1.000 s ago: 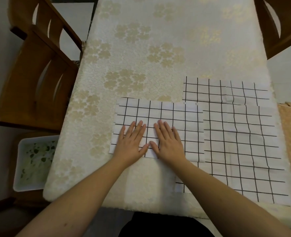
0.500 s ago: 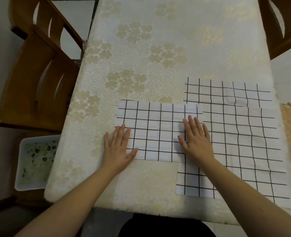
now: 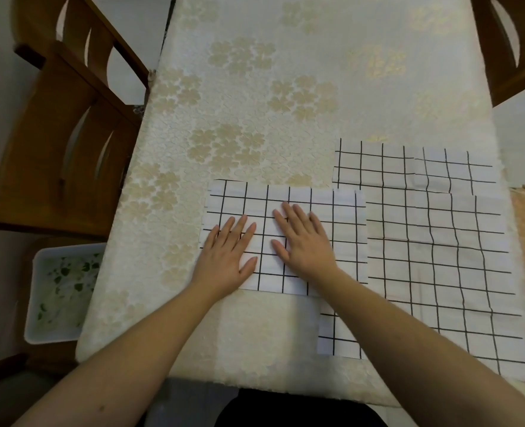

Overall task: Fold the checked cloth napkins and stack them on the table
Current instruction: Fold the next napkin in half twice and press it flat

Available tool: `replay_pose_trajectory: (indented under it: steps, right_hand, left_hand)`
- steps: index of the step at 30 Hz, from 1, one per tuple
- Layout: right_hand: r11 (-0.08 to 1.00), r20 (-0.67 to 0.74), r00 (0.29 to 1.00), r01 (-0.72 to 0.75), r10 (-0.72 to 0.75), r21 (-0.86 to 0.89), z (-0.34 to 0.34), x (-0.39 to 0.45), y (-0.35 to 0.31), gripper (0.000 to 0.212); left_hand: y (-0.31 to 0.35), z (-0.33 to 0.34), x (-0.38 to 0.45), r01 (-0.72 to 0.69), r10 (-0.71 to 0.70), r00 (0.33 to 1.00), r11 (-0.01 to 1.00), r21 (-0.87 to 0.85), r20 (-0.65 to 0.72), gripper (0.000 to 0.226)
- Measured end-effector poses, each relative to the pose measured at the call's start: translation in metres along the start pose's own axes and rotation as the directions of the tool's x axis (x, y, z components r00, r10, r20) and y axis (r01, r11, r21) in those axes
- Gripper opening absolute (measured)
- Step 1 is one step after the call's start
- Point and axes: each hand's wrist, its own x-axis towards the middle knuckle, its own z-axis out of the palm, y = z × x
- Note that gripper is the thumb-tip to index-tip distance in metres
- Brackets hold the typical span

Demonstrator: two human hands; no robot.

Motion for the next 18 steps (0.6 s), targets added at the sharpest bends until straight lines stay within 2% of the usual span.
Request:
replay_pose_trajectory:
  steps: [4, 10, 13, 16, 18]
  right_hand:
    - [0.991, -0.006, 0.991, -0.131, 0.131, -0.031, -0.013, -0.009, 0.050, 0.070]
    - [0.953, -0.018, 0.955, -0.296, 0.296, -0.062, -0.027, -0.020, 0.098, 0.073]
    - [0.950, -0.086, 0.948, -0.310, 0.306, -0.036, -0.029, -0.018, 0.074, 0.071]
    - [0.980, -0.123, 0.973, -0.193, 0.198, 0.051, -0.022, -0.018, 0.010, 0.066]
    - [0.989, -0.091, 0.989, -0.106, 0.115, 0.099, -0.008, -0.021, -0.036, 0.062]
  left_hand:
    - [-0.001, 0.003, -0.002, 0.087, -0.087, 0.996, 0.996, -0.006, 0.026, 0.079]
    - [-0.008, 0.003, -0.015, 0.114, -0.114, 0.993, 0.993, 0.023, 0.032, 0.088]
    - [-0.006, 0.001, -0.014, 0.114, -0.115, 0.993, 0.993, 0.032, 0.033, 0.089]
    - [-0.006, 0.003, -0.014, 0.119, -0.120, 0.993, 0.992, 0.033, 0.014, 0.089]
    - [-0.006, 0.004, -0.014, 0.126, -0.126, 0.992, 0.991, 0.035, 0.003, 0.089]
